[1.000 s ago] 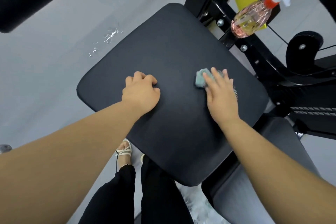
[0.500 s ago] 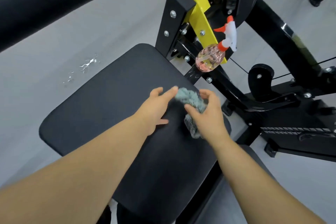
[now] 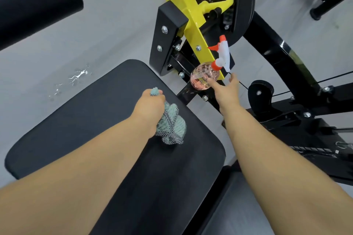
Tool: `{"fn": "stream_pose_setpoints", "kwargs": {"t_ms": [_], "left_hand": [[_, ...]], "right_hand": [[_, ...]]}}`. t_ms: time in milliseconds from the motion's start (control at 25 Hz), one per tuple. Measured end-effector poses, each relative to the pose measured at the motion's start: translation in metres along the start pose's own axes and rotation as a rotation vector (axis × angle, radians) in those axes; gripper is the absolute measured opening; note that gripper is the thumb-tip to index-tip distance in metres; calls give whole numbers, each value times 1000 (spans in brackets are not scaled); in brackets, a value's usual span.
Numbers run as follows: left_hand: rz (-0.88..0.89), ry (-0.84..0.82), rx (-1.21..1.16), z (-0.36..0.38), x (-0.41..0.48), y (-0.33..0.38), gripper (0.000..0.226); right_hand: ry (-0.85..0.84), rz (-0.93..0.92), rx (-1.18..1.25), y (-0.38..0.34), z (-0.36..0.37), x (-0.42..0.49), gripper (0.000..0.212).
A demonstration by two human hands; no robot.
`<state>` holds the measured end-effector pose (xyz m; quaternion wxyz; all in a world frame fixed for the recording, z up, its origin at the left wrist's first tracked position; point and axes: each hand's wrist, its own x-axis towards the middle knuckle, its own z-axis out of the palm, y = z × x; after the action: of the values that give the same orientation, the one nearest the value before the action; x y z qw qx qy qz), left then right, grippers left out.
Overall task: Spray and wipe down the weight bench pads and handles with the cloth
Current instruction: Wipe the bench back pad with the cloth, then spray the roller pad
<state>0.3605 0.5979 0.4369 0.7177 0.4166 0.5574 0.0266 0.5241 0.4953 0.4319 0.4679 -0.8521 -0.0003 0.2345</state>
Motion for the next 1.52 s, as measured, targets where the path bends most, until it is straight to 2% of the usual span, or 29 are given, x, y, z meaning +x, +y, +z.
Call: {"fn": "stream_pose_setpoints", "kwargs": {"t_ms": [80, 320, 520, 640, 800, 880, 1000, 1120, 1200, 1320, 1480, 1520], "left_hand": [[-48, -1, 9, -1, 1, -1, 16], [-61, 33, 39, -14, 14, 0, 17], [-26, 16, 84, -37, 13, 4, 18], [23, 22, 139, -65, 14, 12, 14], [100, 59, 339, -131, 6, 35, 10], [131, 67, 431, -174, -4, 50, 9], [150, 77, 604, -252, -27, 76, 9], [135, 68, 727, -343, -48, 98, 17], [145, 87, 808, -401, -63, 108, 27], [110, 210, 844, -480, -87, 119, 31], [80, 293, 796, -525, -83, 120, 28], [79, 297, 821, -524, -78, 115, 31]], "right_hand": [[-52, -80, -51, 0, 10, 24, 61], [128, -169, -85, -4, 26, 46, 34], [148, -347, -282, -7, 31, 9, 38], [173, -450, -251, -21, 42, -19, 36], [160, -397, -88, -46, 70, -76, 38], [89, -364, -29, -55, 96, -118, 31], [-76, -234, 137, -62, 150, -187, 37], [-290, -112, 212, -78, 216, -259, 23], [-414, -93, 195, -92, 259, -299, 28], [-582, -122, 71, -122, 315, -341, 29], [-762, -106, -77, -164, 360, -359, 21], [-810, -126, -115, -169, 362, -360, 26]]}}
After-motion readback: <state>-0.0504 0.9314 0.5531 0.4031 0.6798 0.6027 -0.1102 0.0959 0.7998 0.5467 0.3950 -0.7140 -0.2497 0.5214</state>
